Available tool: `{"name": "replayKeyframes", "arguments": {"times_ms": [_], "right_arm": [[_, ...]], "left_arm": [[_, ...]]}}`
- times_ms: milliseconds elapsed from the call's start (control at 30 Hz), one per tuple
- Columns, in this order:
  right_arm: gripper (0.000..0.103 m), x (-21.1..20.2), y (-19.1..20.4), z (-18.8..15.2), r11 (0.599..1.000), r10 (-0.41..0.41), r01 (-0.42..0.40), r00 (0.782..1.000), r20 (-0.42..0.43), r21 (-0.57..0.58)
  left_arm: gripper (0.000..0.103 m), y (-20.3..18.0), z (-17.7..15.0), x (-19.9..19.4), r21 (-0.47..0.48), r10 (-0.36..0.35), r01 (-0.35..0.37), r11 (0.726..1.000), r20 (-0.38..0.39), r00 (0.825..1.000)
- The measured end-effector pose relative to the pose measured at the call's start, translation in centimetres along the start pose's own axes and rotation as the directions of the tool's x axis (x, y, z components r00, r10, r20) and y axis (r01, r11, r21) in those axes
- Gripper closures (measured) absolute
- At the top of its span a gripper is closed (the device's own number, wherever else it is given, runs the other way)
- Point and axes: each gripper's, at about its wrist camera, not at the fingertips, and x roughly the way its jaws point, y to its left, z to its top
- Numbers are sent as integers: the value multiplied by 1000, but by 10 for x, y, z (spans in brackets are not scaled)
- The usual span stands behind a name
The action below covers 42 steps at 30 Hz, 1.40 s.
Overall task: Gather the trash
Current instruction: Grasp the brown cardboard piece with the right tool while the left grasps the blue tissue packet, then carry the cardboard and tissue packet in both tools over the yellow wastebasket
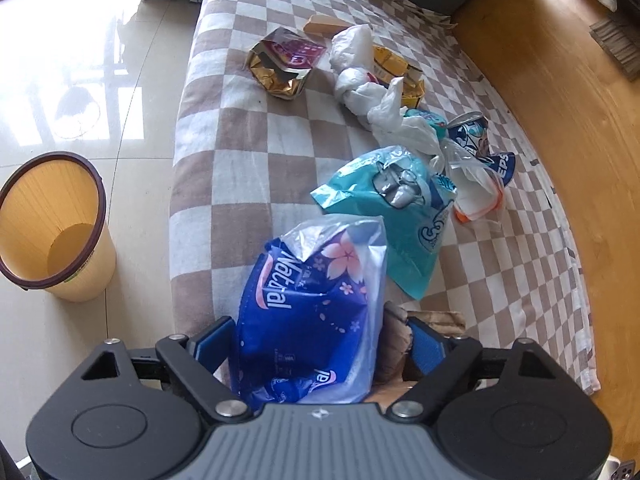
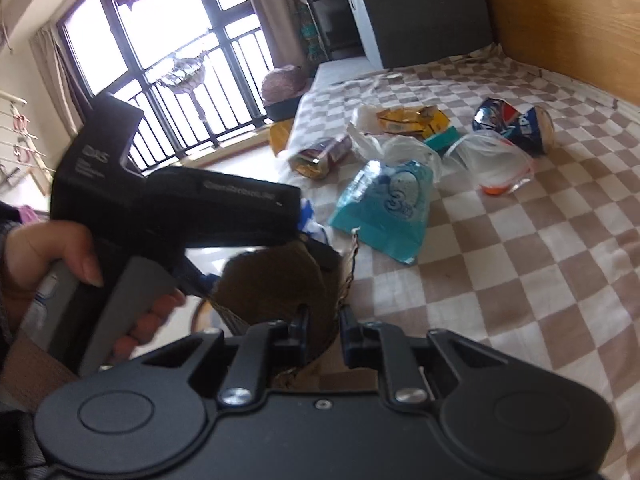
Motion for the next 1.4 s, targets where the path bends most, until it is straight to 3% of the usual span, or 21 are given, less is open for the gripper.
{"name": "replayKeyframes", "arguments": {"times_ms": [133,267,433,567,700,733,767,800,833,867,933,1033,1133,1233,1400], "right_arm": [[86,-5,-5,-2,999,-26,26,1000,-1,33],[95,-13,-10,-2,996,-59,58,998,15,67],[99,-29,-17,0,984,-166,164,986,33,68],[99,-41,-30,-6,967,-237,234,971,22,95],[96,-48,-42,-14,963,-230,226,973,9,145],[91,-49,-44,-15,964,-218,213,976,11,162],[72,-51,-46,-16,962,-209,203,978,16,183],[61,-53,-48,-17,961,-192,183,981,26,208],[42,-55,-50,-16,962,-160,149,987,31,231],[31,-56,-52,-15,963,-123,111,992,33,246],[20,-54,-53,-13,969,-59,49,998,37,244],[2,-47,-49,-6,983,-51,53,999,-14,173],[0,-42,-36,-3,996,-80,81,996,-37,31],[0,-39,-22,-1,983,-136,129,989,-51,-132],[0,-17,-19,1,964,-125,80,978,-166,-253]], "left_arm": [[19,4,-1,-2,-20,-17,17,1000,12,1000],[23,12,0,-5,-63,-50,51,997,19,999],[27,16,-1,-5,-89,-69,71,994,25,997],[35,9,-3,-4,6,-15,15,1000,23,1000],[53,4,-6,-6,102,24,-27,994,31,999],[60,4,-8,-7,115,19,-24,993,37,999],[63,4,-9,-9,122,10,-15,992,40,999],[69,3,-11,-11,131,-2,-3,991,41,999],[70,2,-14,-14,147,-15,9,989,43,999],[70,0,-18,-16,162,-26,18,987,44,999],[71,-3,-26,-21,185,-56,48,982,38,998],[71,-7,-37,-27,206,-86,78,975,27,996],[71,-9,-43,-30,213,-105,99,972,18,994],[71,-8,-47,-32,213,-112,105,971,19,994],[72,-8,-49,-38,243,-110,96,965,43,993]]}}
